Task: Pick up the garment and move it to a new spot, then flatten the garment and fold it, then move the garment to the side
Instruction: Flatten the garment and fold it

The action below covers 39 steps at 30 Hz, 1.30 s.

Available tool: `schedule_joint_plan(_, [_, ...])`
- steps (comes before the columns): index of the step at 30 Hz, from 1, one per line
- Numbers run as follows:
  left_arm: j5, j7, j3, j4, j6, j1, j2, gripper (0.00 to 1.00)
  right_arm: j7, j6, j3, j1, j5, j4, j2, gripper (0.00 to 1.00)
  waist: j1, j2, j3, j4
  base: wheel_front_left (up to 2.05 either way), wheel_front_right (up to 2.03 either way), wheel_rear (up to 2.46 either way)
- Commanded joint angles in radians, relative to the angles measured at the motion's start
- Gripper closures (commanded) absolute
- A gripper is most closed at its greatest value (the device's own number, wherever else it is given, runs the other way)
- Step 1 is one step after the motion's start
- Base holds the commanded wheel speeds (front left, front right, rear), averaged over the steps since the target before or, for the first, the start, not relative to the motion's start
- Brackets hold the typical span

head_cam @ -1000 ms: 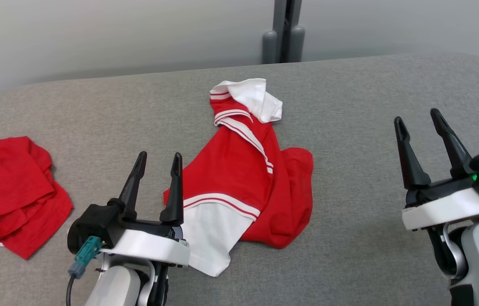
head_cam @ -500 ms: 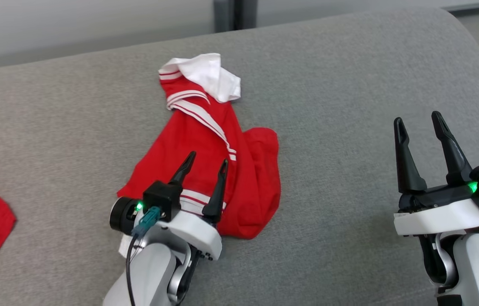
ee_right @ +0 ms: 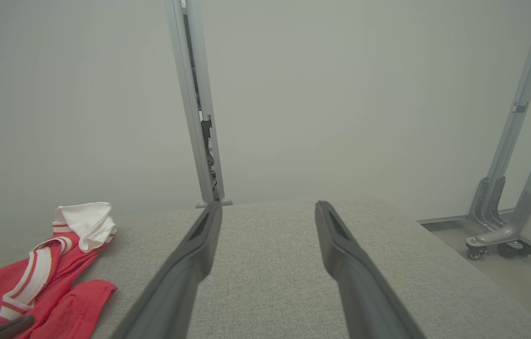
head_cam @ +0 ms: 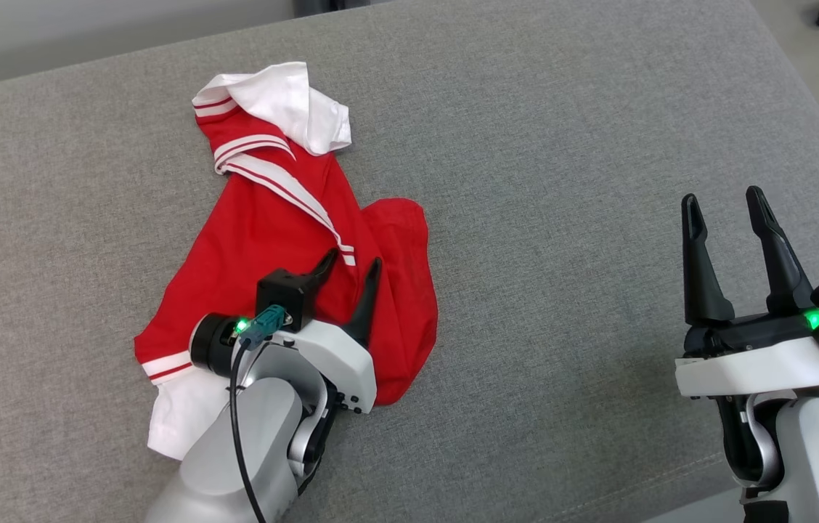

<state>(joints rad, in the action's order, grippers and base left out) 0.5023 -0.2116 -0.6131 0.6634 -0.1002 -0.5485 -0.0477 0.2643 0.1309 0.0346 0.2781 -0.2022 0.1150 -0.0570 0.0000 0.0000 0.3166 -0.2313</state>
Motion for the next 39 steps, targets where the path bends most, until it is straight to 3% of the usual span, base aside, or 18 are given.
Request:
schedule_joint_plan(1, [0.013, -0.004, -0.006, 0.01, 0.008, -0.029, -0.005, 1.0, 0.0, 0.0, -0.007, 0.006, 0.005, -0.003, 0.0, 0.0, 0.0, 0.0, 0.002, -0.002, 0.0, 0.0, 0.0])
schedule_joint_plan(6, [0.029, -0.037, 0.007, 0.006, -0.007, -0.056, -0.005, 1.0, 0.0, 0.0, -0.018, -0.001, 0.013, -0.002, 0.004, 0.0, 0.0, 0.0, 0.001, 0.013, 0.0, 0.0, 0.0])
schedule_joint_plan(12, [0.091, -0.052, 0.069, -0.096, 0.002, -0.068, -0.006, 1.0, 0.0, 0.0, -0.01, -0.012, 0.039, 0.01, 0.003, 0.0, 0.0, 0.0, -0.019, 0.058, 0.0, 0.0, 0.0])
schedule_joint_plan(16, [0.112, -0.038, 0.139, -0.145, 0.018, -0.103, -0.094, 1.0, 0.0, 0.0, -0.01, -0.016, 0.05, 0.015, 0.003, 0.0, 0.0, 0.0, -0.046, 0.106, 0.0, 0.0, 0.0])
schedule_joint_plan(23, [0.102, 0.11, 0.154, -0.041, 0.036, -0.148, -0.258, 1.0, 0.0, 0.0, 0.025, -0.002, 0.055, 0.032, 0.003, 0.0, 0.0, 0.0, -0.071, 0.125, 0.0, 0.0, 0.0])
schedule_joint_plan(24, [0.099, 0.133, 0.148, -0.023, 0.035, -0.147, -0.271, 0.72, 0.0, 0.0, 0.027, 0.0, 0.054, 0.034, 0.003, 0.0, 0.0, 0.0, -0.072, 0.126, 0.0, 0.0, 0.0])
schedule_joint_plan(25, [0.093, 0.151, 0.145, -0.004, 0.027, -0.144, -0.282, 0.3, 0.0, 0.0, 0.032, 0.002, 0.053, 0.036, 0.004, 0.0, 0.0, 0.0, -0.073, 0.126, 0.0, 0.0, 0.0])
schedule_joint_plan(26, [0.086, 0.163, 0.14, 0.015, 0.016, -0.144, -0.291, 0.0, 0.0, 0.0, 0.038, 0.004, 0.054, 0.038, 0.004, 0.0, 0.0, 0.0, -0.072, 0.126, 0.0, 0.0, 0.0])
schedule_joint_plan(33, [0.098, 0.087, 0.175, 0.068, -0.032, -0.147, -0.281, 0.0, 0.0, 0.0, 0.05, 0.003, 0.062, 0.043, 0.004, 0.0, 0.0, 0.0, -0.078, 0.132, 0.0, 0.0, 0.0])
schedule_joint_plan(39, [0.122, -0.031, 0.229, 0.022, -0.039, -0.137, -0.253, 0.0, 0.0, 0.0, 0.066, -0.015, 0.064, 0.045, 0.003, 0.0, 0.0, 0.0, -0.108, 0.161, 0.0, 0.0, 0.0])
